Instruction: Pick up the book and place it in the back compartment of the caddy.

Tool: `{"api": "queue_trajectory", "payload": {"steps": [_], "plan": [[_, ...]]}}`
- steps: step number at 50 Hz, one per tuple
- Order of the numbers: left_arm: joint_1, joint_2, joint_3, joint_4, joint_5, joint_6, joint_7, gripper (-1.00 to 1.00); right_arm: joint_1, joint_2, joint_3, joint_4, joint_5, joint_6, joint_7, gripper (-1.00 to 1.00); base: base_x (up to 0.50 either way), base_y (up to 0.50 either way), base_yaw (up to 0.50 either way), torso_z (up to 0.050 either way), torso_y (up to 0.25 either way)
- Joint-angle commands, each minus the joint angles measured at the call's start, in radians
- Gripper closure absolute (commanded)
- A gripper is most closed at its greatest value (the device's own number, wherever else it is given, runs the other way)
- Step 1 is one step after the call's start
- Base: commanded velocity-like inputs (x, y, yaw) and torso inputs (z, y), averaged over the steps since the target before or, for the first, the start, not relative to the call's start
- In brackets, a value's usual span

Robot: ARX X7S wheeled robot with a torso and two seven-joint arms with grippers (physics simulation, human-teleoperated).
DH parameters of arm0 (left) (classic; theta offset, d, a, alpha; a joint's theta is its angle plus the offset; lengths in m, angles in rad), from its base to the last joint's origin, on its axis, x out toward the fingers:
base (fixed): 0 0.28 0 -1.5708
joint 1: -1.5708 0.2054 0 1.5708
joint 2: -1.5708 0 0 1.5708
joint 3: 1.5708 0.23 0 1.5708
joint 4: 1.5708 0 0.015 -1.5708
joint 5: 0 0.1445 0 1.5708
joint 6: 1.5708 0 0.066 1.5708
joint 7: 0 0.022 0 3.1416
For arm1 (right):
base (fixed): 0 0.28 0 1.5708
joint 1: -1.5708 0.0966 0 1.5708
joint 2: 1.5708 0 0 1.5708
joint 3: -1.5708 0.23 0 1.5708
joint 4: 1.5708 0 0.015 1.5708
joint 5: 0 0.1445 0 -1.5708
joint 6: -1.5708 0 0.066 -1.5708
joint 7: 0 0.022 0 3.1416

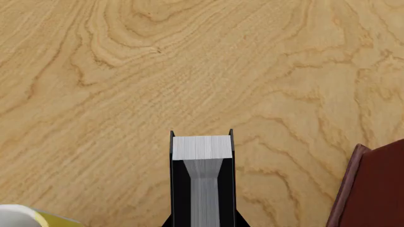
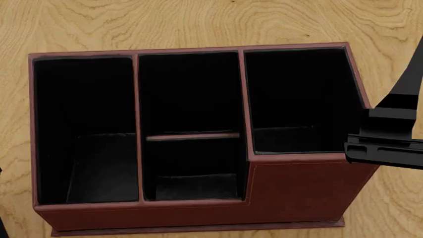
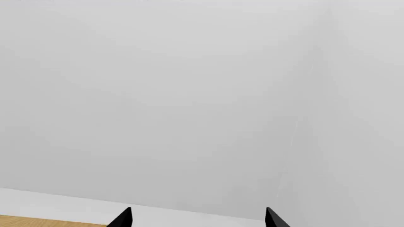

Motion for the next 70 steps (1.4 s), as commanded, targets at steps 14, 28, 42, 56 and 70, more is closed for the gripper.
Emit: {"api": "queue_trajectory", "payload": {"steps": [14, 28, 42, 56, 70], "plan": [[-0.048, -0.017, -0.024, 0.071, -0.085, -0.026, -0.083, 1.0, -0.026, 0.002, 0.002, 0.004, -0.014, -0.022, -0.002, -1.0, 0.0, 0.0, 0.0, 0.0, 0.0], [-0.089, -0.026, -0.03, 0.113, -0.145, -0.047, -0.132, 1.0, -0.03, 0.01, 0.008, 0.0, -0.006, -0.027, 0.004, -1.0, 0.0, 0.0, 0.0, 0.0, 0.0], [-0.158, -0.046, -0.025, 0.152, -0.187, -0.063, -0.163, 1.0, -0.043, 0.016, 0.016, -0.002, -0.006, -0.038, 0.005, -1.0, 0.0, 0.0, 0.0, 0.0, 0.001], [-0.227, -0.066, -0.016, 0.188, -0.237, -0.081, -0.199, 1.0, -0.059, 0.019, 0.023, -0.003, -0.009, -0.052, 0.007, -1.0, 0.0, 0.0, 0.0, 0.0, 0.001], [-0.292, -0.088, -0.002, 0.221, -0.25, -0.089, -0.208, 1.0, -0.081, 0.024, 0.033, -0.004, -0.014, -0.067, 0.006, -1.0, 0.0, 0.0, 0.0, 0.0, 0.001]]}}
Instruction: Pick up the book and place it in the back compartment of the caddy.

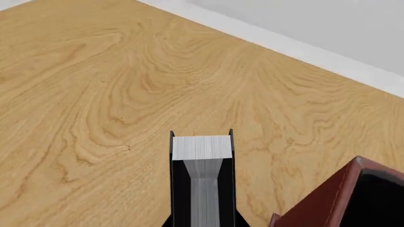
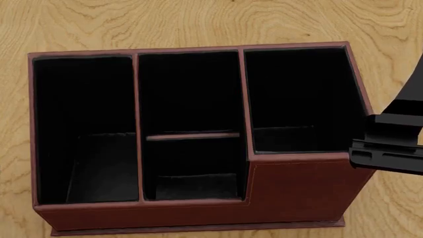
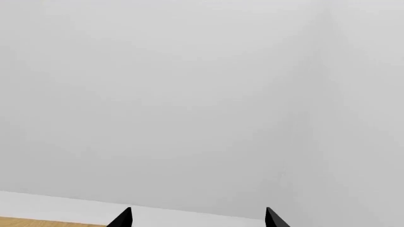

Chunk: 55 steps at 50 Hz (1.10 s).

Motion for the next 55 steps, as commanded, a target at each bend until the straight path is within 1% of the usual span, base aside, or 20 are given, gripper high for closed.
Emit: {"api": "queue_trajectory", "payload": {"steps": [1, 10, 23, 28, 33, 39, 48, 52, 55], "plan": [[-0.063, -0.022, 0.007, 0.027, -0.013, 0.008, -0.018, 1.0, -0.012, 0.005, 0.006, -0.001, -0.002, -0.009, 0.001, -1.0, 0.0, 0.0, 0.0, 0.0, 0.0], [-0.097, -0.036, 0.016, 0.041, -0.025, 0.002, -0.025, 1.0, -0.011, 0.004, 0.0, 0.0, -0.004, -0.012, 0.002, -1.0, 0.0, 0.0, 0.0, 0.0, 0.001], [-0.182, -0.084, 0.048, 0.075, 0.035, -0.014, 0.032, 1.0, -0.025, 0.009, 0.008, 0.0, -0.006, -0.023, 0.002, -1.0, 0.0, 0.0, 0.0, 0.0, 0.002], [-0.21, -0.091, 0.05, 0.068, 0.029, -0.016, 0.032, 1.0, -0.024, 0.005, 0.0, 0.002, -0.014, -0.025, 0.0, -1.0, 0.0, 0.0, 0.0, 0.0, 0.002], [-0.246, -0.104, 0.07, 0.08, 0.045, -0.026, 0.067, 1.0, -0.031, 0.007, 0.005, 0.0, -0.012, -0.028, 0.002, -1.0, 0.0, 0.0, 0.0, 0.003, 0.002], [-0.28, -0.126, 0.098, 0.095, 0.091, -0.033, 0.14, 1.0, -0.044, 0.012, 0.013, -0.003, -0.012, -0.034, 0.005, -1.0, 0.0, 0.0, 0.0, 0.0, 0.0], [-0.322, -0.138, 0.123, 0.086, 0.137, -0.024, 0.215, 1.0, -0.048, 0.016, 0.017, -0.005, -0.009, -0.039, 0.007, -1.0, 0.0, 0.0, 0.0, 0.0, 0.002], [-0.35, -0.149, 0.15, 0.09, 0.175, -0.023, 0.269, 1.0, -0.053, 0.02, 0.022, -0.006, -0.007, -0.042, 0.009, -1.0, 0.0, 0.0, 0.0, 0.0, 0.0], [-0.367, -0.151, 0.16, 0.087, 0.181, -0.024, 0.283, 1.0, -0.056, 0.022, 0.024, -0.008, -0.004, -0.043, 0.011, -1.0, 0.0, 0.0, 0.0, 0.0, 0.004]]}}
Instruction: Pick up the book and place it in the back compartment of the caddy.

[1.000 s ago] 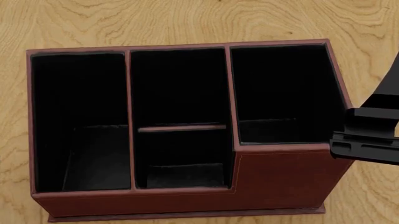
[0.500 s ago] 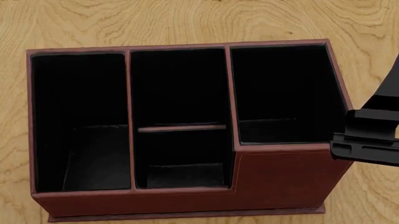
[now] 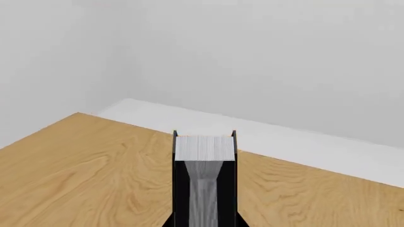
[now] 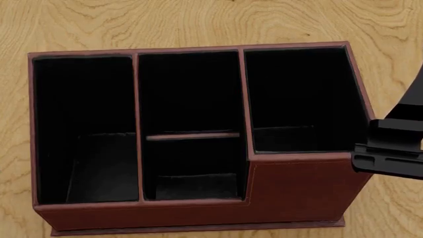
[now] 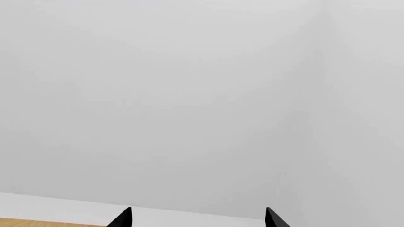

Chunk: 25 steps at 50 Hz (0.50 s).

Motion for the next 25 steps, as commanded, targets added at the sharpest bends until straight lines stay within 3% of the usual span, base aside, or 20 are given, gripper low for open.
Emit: {"api": "queue_trajectory", "payload": {"steps": [1, 25], "plan": [[-0.081, -0.023, 0.042, 0.004, 0.068, 0.015, 0.099, 1.0, -0.01, 0.008, 0.008, -0.003, 0.005, -0.006, 0.005, -1.0, 0.0, 0.0, 0.0, 0.0, 0.0], [-0.156, -0.035, 0.106, 0.011, 0.01, -0.025, 0.243, 1.0, -0.008, 0.016, 0.003, -0.003, 0.009, -0.011, 0.011, -1.0, 0.0, 0.0, 0.0, 0.0, 0.002]]}}
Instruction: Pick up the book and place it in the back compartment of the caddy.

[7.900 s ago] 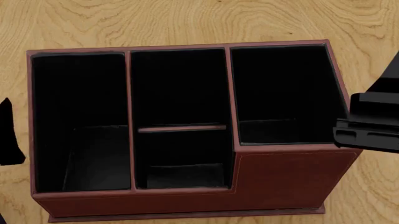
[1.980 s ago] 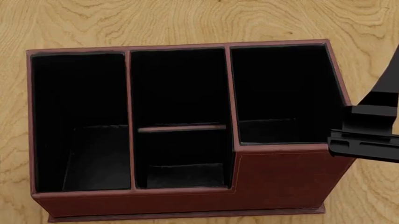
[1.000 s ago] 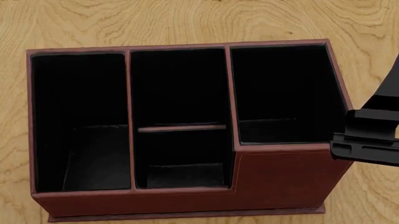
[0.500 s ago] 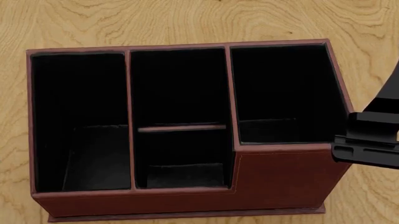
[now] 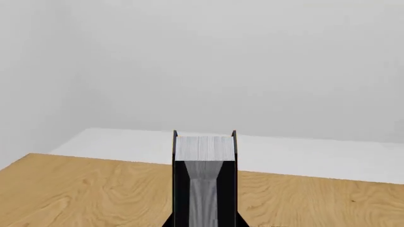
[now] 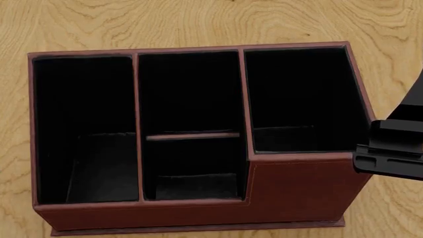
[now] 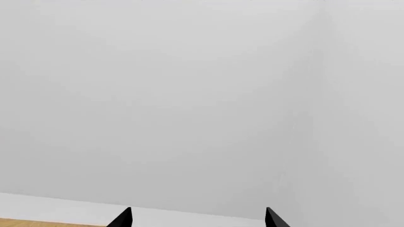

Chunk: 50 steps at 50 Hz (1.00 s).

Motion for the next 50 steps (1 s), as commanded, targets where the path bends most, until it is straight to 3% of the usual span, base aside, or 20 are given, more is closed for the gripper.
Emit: {"api": "queue_trajectory", "payload": {"steps": [1, 50], "plan": [[-0.046, -0.008, 0.018, 0.011, -0.019, -0.009, 0.059, 1.0, -0.003, 0.003, -0.003, 0.0, -0.001, -0.004, 0.003, -1.0, 0.0, 0.0, 0.0, 0.0, 0.0], [-0.136, 0.024, 0.119, 0.048, -0.18, -0.073, 0.152, 1.0, -0.072, 0.025, 0.039, -0.006, -0.004, -0.041, 0.013, -1.0, 0.0, 0.0, 0.0, 0.0, 0.002]]}}
